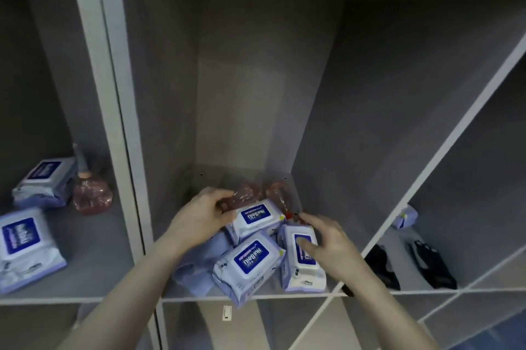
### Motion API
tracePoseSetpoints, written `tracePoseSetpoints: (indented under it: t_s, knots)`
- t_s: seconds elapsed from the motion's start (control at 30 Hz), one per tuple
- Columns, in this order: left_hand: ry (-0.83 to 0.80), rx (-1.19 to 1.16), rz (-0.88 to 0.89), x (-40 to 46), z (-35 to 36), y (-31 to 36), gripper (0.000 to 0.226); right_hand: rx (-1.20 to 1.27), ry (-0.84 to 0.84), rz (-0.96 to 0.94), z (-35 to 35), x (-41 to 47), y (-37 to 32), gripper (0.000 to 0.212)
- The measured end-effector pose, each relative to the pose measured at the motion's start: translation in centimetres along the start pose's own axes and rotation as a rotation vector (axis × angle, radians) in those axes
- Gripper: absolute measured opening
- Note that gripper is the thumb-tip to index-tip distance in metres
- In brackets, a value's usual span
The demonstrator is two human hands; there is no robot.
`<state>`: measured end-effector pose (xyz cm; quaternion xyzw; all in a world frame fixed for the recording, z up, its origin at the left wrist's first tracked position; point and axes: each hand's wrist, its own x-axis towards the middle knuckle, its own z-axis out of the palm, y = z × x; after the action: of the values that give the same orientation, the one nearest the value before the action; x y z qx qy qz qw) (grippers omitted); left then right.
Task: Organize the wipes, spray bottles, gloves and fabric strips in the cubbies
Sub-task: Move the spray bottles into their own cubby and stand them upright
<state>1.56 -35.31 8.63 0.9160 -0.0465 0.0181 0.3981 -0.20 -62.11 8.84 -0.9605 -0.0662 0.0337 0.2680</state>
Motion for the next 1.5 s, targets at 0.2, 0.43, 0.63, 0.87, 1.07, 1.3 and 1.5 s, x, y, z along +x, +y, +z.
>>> tracePoseSetpoints:
  t_s: [0.2,0.43,0.63,0.87,1.07,1.3,1.5]
  knots:
    - [-0.055,-0.087,-0.128,7.1,2.0,-2.6,0.056,0.106,-0.006,0.099,-1.3,5.3,2.7,0.05]
    - [-0.081,-0.15,-0.247,11.4,5.3,-6.2,0.052,0.132,-0.15,0.208,3.2,14.2,5.9,0.052]
    - [-0.065,-0.133,-0.28,13.0,6.6,-7.8,0.053,-0.043,-0.305,0.284,6.6,19.5,8.8,0.035]
    - [-0.048,-0.173,-0.295,14.5,7.9,-9.5,0.042,-0.309,-0.526,0.311,9.6,22.4,11.7,0.051]
    - [-0.051,-0.221,-0.333,15.5,8.6,-10.3,0.046,-0.634,-0.552,0.171,8.9,22.8,11.2,0.045]
    - [-0.009,-0.227,-0.364,16.1,7.2,-9.6,0.05,-0.396,-0.21,0.078,3.7,23.0,8.2,0.036]
    - [-0.008,-0.232,-0.41,16.3,5.7,-9.4,0.048,0.014,0.109,0.225,1.4,24.8,7.6,0.021]
